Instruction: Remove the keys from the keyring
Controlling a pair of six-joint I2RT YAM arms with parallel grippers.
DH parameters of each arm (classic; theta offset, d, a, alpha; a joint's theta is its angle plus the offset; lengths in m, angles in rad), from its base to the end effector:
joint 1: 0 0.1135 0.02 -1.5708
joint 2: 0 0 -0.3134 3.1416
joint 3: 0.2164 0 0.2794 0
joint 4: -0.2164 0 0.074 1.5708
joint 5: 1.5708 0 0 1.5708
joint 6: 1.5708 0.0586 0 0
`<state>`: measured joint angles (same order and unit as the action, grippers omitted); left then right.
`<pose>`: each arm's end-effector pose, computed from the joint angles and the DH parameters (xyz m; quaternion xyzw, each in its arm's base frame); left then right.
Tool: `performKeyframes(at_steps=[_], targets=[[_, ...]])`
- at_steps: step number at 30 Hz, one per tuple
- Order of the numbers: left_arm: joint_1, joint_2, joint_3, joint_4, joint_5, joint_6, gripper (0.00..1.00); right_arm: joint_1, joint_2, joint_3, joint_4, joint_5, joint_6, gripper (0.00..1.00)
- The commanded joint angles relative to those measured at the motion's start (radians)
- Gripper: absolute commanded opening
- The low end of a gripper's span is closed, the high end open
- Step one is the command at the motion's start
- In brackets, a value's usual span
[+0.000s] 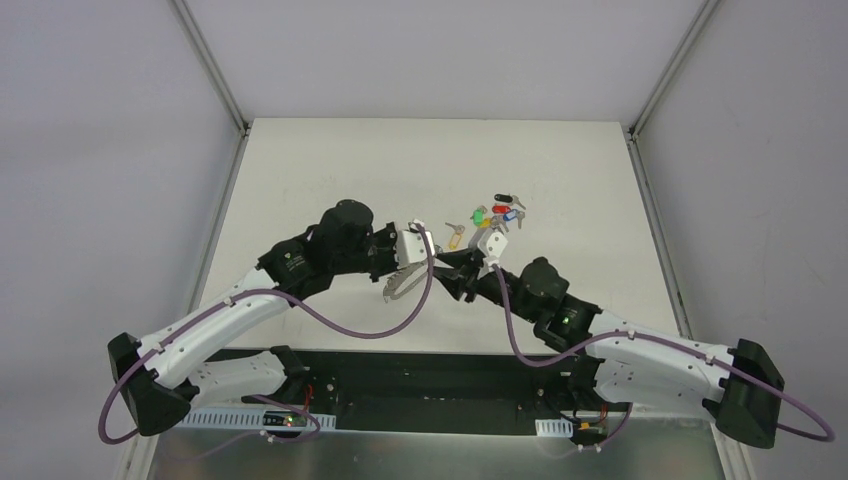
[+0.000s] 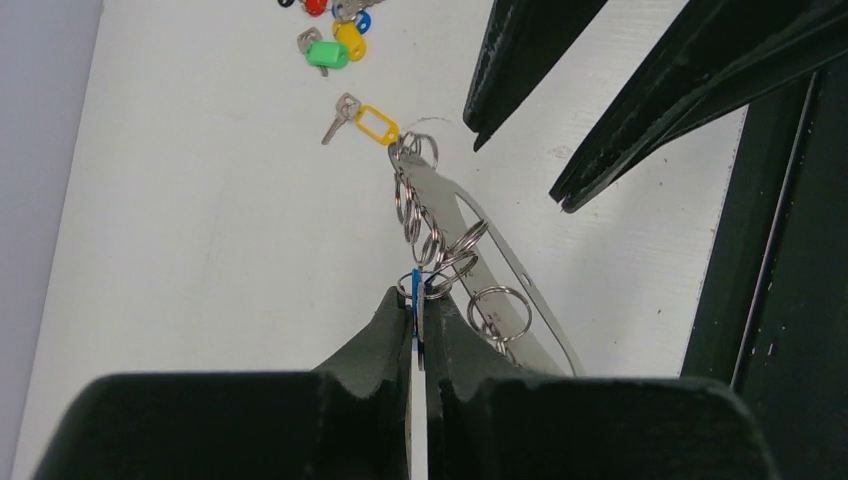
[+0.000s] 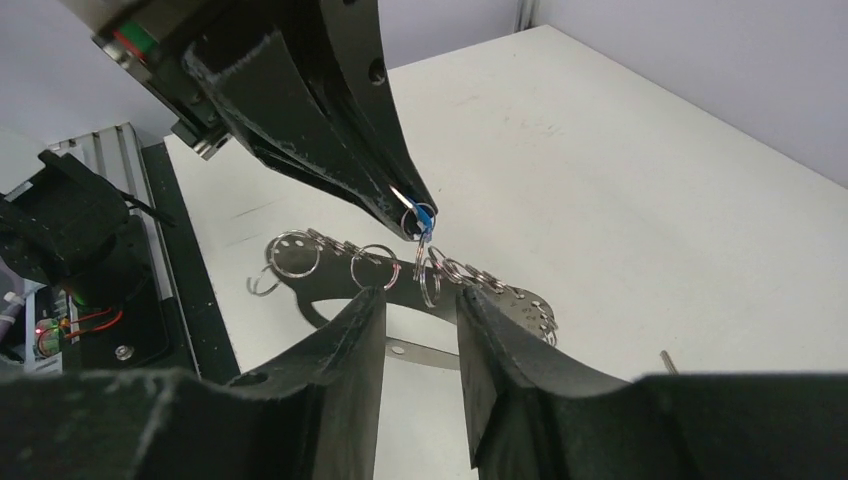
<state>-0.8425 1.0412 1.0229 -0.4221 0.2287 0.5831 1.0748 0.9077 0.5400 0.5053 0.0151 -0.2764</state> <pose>0.1593 -0.1985 0.3831 0.5949 0.5947 -0.1644 0.5152 0.1124 0.2059 0.3366 -0.4063 0.5161 0.2885 0.6967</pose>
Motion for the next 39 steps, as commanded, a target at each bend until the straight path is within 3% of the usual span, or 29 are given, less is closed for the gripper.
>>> performKeyframes(at_steps=[1, 4, 5, 6, 11, 17, 23, 28, 39], targets=[[0.024, -0.053, -0.037, 0.141, -0.003, -0.044, 0.00, -0.004, 0.045, -0.016, 0.154, 0.008, -0.022, 0.38], [0.044, -0.048, -0.058, 0.169, -0.018, -0.052, 0.00, -0.003, 0.115, 0.010, 0.158, 0.067, -0.034, 0.38], [0.053, -0.048, -0.062, 0.173, -0.016, -0.055, 0.00, -0.005, 0.131, 0.039, 0.111, 0.073, -0.037, 0.27], [0.062, -0.048, -0.063, 0.178, -0.006, -0.057, 0.00, -0.018, 0.148, 0.058, 0.084, 0.046, -0.036, 0.23], [0.104, -0.056, -0.082, 0.204, 0.046, -0.064, 0.00, -0.208, 0.195, 0.060, 0.144, -0.282, 0.128, 0.39], [0.133, -0.050, -0.092, 0.217, 0.080, -0.069, 0.00, -0.245, 0.219, 0.070, 0.174, -0.339, 0.041, 0.36], [0.158, -0.039, -0.086, 0.219, 0.148, -0.074, 0.00, -0.245, 0.271, 0.090, 0.242, -0.525, -0.082, 0.40], [0.163, -0.033, -0.088, 0.221, 0.193, -0.065, 0.00, -0.246, 0.306, 0.095, 0.308, -0.554, -0.089, 0.47], [0.163, -0.030, -0.095, 0.221, 0.231, -0.055, 0.00, -0.245, 0.336, 0.146, 0.302, -0.547, -0.102, 0.42]])
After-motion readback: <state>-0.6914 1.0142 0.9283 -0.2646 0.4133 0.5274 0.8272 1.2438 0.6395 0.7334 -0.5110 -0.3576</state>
